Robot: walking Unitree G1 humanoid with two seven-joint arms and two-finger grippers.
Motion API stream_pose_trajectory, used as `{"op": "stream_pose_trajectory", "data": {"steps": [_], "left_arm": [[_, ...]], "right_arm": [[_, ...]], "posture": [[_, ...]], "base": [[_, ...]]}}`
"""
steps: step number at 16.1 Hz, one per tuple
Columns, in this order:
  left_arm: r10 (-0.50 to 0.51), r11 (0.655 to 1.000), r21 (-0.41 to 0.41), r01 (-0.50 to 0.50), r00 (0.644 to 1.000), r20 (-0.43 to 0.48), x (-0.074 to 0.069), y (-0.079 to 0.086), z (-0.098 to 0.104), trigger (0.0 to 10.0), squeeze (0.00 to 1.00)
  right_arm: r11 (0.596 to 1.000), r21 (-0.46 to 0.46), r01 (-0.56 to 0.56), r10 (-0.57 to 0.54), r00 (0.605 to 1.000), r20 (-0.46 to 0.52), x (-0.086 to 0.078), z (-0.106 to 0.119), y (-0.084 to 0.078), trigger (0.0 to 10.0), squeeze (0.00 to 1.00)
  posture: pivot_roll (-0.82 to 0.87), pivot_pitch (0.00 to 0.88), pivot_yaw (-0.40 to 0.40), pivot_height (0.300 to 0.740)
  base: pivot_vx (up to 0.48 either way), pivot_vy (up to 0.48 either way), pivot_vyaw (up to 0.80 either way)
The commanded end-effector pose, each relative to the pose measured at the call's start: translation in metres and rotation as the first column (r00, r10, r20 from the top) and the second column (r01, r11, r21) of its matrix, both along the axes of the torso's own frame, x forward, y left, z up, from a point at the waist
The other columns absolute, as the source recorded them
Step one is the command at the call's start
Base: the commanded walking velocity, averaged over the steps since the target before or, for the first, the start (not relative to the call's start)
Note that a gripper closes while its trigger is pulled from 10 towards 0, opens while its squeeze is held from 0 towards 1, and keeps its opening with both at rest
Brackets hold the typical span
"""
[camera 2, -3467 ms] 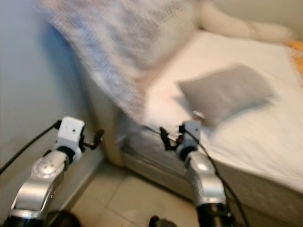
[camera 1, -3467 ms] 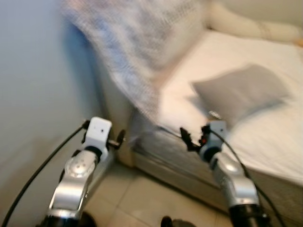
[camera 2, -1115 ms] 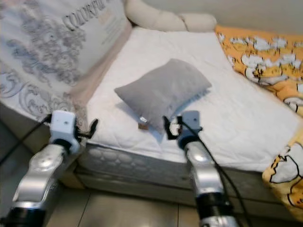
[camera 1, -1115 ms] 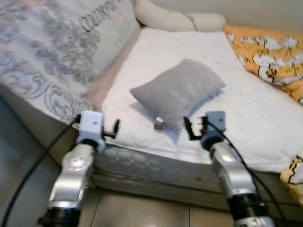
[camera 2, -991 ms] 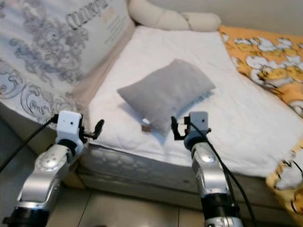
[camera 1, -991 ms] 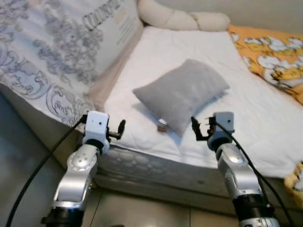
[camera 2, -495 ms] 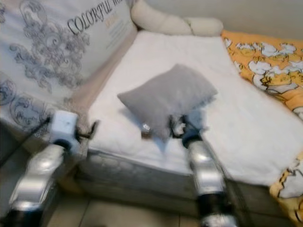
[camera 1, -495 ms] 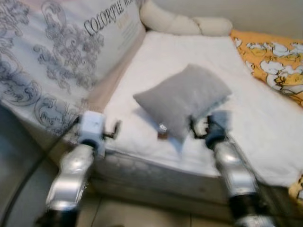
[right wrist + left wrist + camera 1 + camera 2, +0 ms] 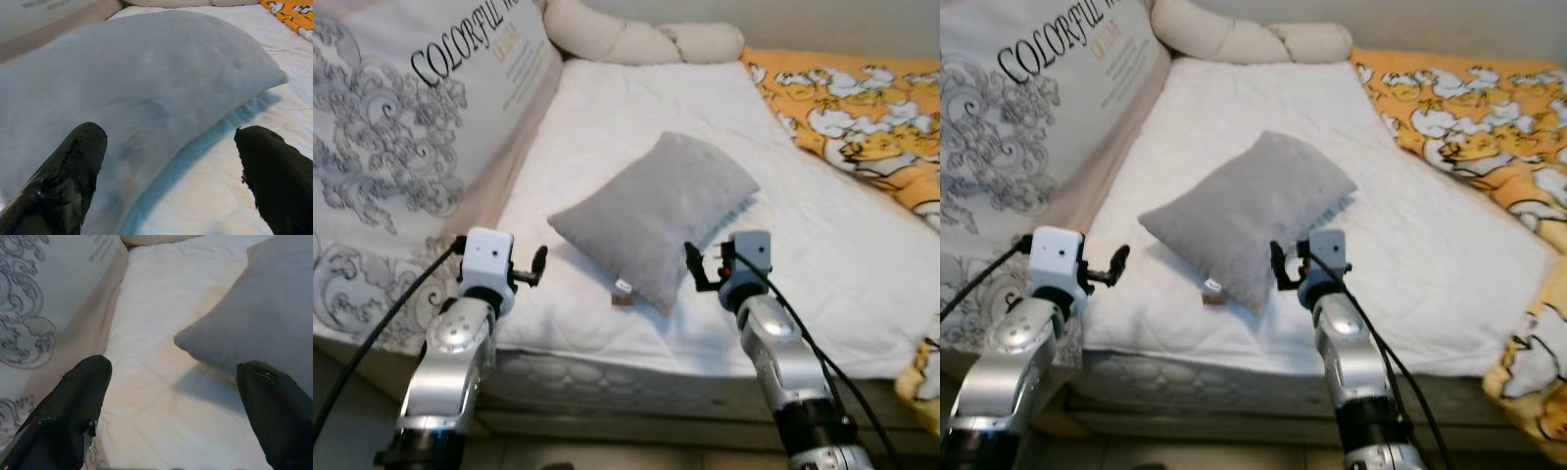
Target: Clean up the room
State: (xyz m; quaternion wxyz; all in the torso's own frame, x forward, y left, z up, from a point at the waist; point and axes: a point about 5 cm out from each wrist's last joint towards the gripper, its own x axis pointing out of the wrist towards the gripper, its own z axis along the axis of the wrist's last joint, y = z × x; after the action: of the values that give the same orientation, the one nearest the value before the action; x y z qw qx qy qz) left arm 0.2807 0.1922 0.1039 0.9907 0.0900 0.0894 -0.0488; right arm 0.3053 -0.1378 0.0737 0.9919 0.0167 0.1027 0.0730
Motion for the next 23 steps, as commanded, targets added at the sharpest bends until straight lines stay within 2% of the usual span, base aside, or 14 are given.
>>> {"op": "stream_pose_trajectory", "data": {"steps": [1, 23], "left_arm": [[-0.025, 1.000, -0.005, 0.025, 1.000, 0.007, 0.0020, -0.0079, 0.0024, 10.0, 0.39], [-0.028, 1.000, -0.012, 0.028, 1.000, 0.001, 0.0022, -0.0113, 0.0008, 10.0, 0.40]], "right_arm": [[0.999, -0.010, 0.032, -0.032, 0.999, 0.013, 0.0013, 0.0034, -0.0105, 10.0, 0.00], [0.999, -0.009, 0.036, -0.036, 0.999, 0.014, 0.0017, 0.0028, -0.0104, 10.0, 0.00]], "posture": [[0.00, 0.000, 0.005, 0.740], [0.00, 0.000, 0.005, 0.740]], "base": [[0.292, 0.000, 0.00], [0.291, 0.000, 0.00]]}}
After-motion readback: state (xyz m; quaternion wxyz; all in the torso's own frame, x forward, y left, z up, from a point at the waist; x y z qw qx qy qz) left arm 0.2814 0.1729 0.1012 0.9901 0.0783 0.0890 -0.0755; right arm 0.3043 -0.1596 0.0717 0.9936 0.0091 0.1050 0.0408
